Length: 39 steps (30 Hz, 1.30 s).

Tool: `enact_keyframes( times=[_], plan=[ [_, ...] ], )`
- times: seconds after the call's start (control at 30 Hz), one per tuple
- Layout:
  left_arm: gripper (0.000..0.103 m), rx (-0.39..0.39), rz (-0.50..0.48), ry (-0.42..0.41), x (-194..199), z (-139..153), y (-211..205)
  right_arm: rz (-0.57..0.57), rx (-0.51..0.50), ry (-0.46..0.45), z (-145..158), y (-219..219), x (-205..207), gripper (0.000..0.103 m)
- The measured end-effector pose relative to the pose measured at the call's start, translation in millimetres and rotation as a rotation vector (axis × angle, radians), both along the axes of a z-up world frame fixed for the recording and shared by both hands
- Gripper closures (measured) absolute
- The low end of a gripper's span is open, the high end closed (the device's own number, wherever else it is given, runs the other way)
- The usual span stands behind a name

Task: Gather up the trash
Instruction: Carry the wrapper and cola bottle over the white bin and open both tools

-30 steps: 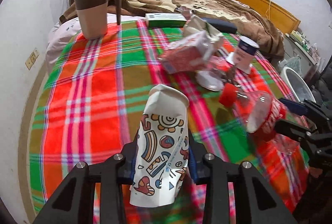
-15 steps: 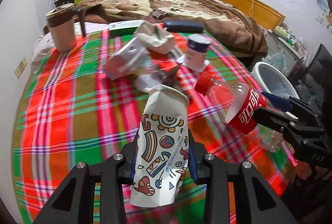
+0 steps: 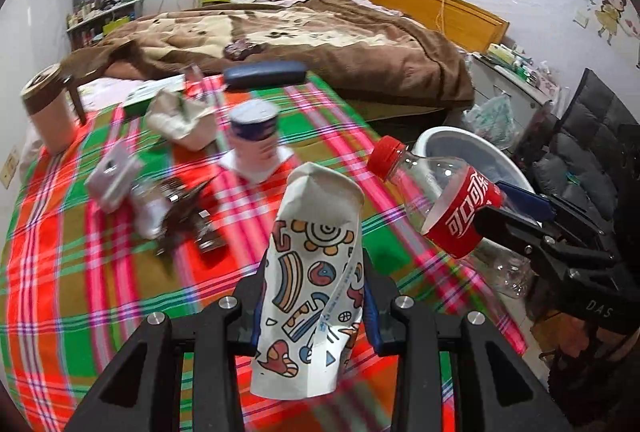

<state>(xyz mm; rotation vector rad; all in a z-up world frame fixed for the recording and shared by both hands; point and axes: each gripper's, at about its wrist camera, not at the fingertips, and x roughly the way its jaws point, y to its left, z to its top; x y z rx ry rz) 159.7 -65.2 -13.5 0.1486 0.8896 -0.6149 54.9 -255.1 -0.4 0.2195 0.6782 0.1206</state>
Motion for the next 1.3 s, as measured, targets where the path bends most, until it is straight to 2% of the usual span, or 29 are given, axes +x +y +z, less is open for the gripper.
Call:
enact_keyframes(
  times=[0.37,0.7,0.83,1.0,1.17,1.2,1.23,1.3],
  plan=[
    [0.065,-0.033,-0.132,0.005,-7.4,8.6,-92.1,-0.170,-0.005,-0.016,0.8,-65.5,-12.7,0.044],
    [0.065,-0.085,-0.242,0.052,-1.0,1.5,-179.5,-0.317,-0.074,0.030,-8.6,-111.2,-14.8,0.044],
    [0.065,-0.084,-0.281,0.076,-0.7,-8.2,-204.2,-0.355,-0.102,0.055,-16.5,-124.3,-10.8,0.044],
    [0.065,-0.083,-0.281,0.112,6.0,-21.2,-221.9,-0.375,-0.101,0.098,-29.0,-138.0,-5.0,0.044],
    [0.065,-0.069,-0.290,0.125,10.3,-30.2,-234.0,-0.360,-0.123,0.140,-37.3,-144.7,3.1,0.044],
    [0.062,-0.070,-0.291,0.122,10.2,-30.5,-234.7,-0.355,-0.126,0.147,-38.9,-145.5,4.3,0.044],
    [0.050,-0.072,-0.293,0.118,9.5,-30.6,-235.4,-0.359,-0.131,0.148,-39.1,-146.5,3.1,0.044],
    [0.041,-0.084,-0.300,0.120,9.0,-31.2,-235.9,-0.356,-0.124,0.154,-39.7,-148.4,1.8,0.044]
  ],
)
